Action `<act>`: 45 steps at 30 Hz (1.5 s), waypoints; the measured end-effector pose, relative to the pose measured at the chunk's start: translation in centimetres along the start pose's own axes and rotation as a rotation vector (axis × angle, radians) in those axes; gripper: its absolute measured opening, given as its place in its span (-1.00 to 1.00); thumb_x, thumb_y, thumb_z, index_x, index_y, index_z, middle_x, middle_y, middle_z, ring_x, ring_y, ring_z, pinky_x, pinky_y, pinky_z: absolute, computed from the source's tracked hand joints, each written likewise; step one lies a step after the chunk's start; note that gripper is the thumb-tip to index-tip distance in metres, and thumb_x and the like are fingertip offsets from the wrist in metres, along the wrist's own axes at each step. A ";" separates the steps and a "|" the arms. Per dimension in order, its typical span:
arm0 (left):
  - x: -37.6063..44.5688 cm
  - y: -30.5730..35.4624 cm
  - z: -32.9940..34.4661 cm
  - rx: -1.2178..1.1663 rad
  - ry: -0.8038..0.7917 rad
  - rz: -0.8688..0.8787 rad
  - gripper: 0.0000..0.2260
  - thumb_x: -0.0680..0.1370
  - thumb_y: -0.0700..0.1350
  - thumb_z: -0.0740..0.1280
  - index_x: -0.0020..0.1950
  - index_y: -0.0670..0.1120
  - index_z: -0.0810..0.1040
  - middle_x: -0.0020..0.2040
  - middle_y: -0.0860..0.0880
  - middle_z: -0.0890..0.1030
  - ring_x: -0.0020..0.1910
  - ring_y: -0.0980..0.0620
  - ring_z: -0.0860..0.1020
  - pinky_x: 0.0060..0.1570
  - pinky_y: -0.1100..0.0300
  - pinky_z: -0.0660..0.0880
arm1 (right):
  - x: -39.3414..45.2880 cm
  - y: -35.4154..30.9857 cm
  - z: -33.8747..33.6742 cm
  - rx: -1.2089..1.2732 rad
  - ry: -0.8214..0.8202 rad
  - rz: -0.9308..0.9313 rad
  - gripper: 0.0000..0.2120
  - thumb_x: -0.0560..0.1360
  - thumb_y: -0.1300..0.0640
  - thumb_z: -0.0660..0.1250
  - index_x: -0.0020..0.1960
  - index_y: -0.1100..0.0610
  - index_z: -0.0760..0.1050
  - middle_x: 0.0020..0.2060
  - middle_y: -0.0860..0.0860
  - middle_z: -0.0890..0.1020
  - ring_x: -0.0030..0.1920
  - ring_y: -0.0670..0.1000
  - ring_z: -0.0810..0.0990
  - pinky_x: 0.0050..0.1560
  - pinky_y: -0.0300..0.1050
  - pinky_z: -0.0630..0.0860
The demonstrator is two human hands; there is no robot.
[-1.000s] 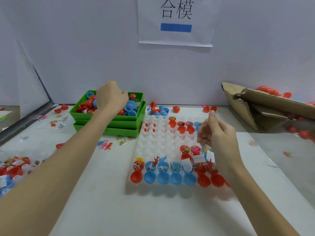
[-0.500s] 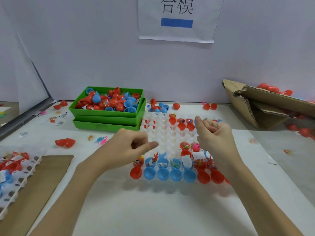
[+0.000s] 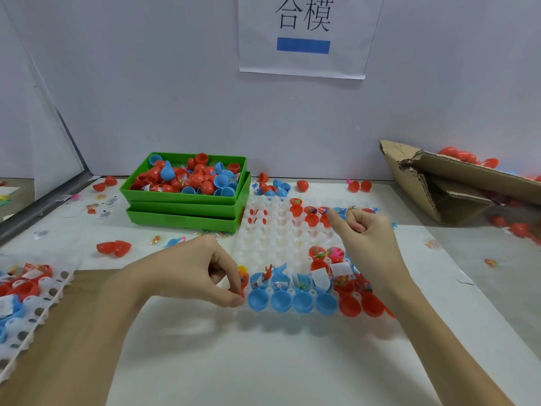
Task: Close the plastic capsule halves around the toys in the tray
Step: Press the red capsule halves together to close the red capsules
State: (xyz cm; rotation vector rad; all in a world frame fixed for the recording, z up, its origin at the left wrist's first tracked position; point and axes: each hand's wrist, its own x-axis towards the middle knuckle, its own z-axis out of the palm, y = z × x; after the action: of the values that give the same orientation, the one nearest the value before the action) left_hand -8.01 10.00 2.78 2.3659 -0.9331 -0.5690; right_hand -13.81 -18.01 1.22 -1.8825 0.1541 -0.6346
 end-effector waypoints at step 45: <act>4.9 4.0 6.9 -0.391 0.998 0.358 -0.78 0.57 -0.18 0.49 0.21 -0.07 0.66 0.13 0.05 0.69 0.09 0.16 0.70 0.05 0.35 0.60 | -1.2 0.4 1.9 -0.152 -0.275 -0.259 -0.83 0.51 0.08 0.48 0.08 0.07 0.61 -0.14 -0.17 0.70 -0.14 -0.15 0.70 -0.07 -0.22 0.66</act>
State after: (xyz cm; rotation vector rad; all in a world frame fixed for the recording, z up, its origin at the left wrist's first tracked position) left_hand -10.47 1.78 -1.03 1.7064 -0.6441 0.5060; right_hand -13.79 -16.14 -0.03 -2.1358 -0.2294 -0.5409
